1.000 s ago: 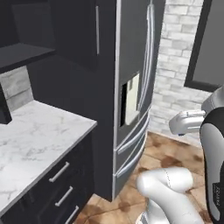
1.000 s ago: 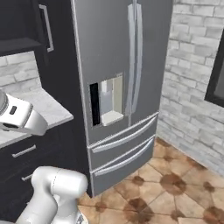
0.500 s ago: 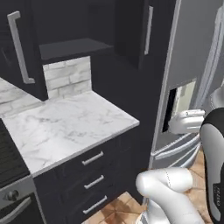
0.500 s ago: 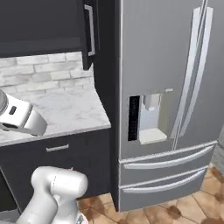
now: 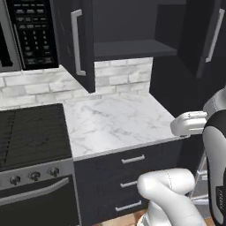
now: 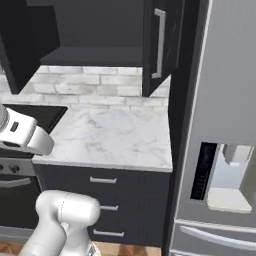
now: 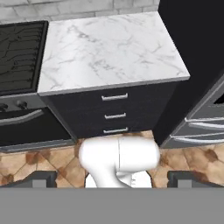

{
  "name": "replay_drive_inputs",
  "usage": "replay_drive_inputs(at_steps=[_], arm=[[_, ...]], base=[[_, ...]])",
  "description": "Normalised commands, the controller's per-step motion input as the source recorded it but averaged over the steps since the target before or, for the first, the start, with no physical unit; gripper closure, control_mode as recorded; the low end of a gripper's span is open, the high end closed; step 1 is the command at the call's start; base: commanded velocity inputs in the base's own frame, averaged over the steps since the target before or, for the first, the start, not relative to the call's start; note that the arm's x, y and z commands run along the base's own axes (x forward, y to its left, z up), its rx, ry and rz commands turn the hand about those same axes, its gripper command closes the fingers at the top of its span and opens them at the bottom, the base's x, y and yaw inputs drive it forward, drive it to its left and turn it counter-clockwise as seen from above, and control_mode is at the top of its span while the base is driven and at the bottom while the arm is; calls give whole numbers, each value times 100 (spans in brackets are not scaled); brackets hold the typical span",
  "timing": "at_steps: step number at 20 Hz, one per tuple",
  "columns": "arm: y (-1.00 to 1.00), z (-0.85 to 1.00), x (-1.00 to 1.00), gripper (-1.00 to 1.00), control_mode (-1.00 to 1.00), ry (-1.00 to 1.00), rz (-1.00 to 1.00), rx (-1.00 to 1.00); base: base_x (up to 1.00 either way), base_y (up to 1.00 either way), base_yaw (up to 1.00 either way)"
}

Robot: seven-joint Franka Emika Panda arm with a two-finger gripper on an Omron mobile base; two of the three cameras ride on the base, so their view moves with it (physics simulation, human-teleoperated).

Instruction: Close all open cabinet doors.

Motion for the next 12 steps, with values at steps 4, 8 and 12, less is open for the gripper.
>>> replay_drive_inputs(at_steps=[4,8,12], arm=[[0,0,0,-100,100,0,0,0],[0,0,0,-100,100,0,0,0],[0,0,0,-100,100,0,0,0]], base=[[57,-39,38],[58,-36,19],[43,-8,3]])
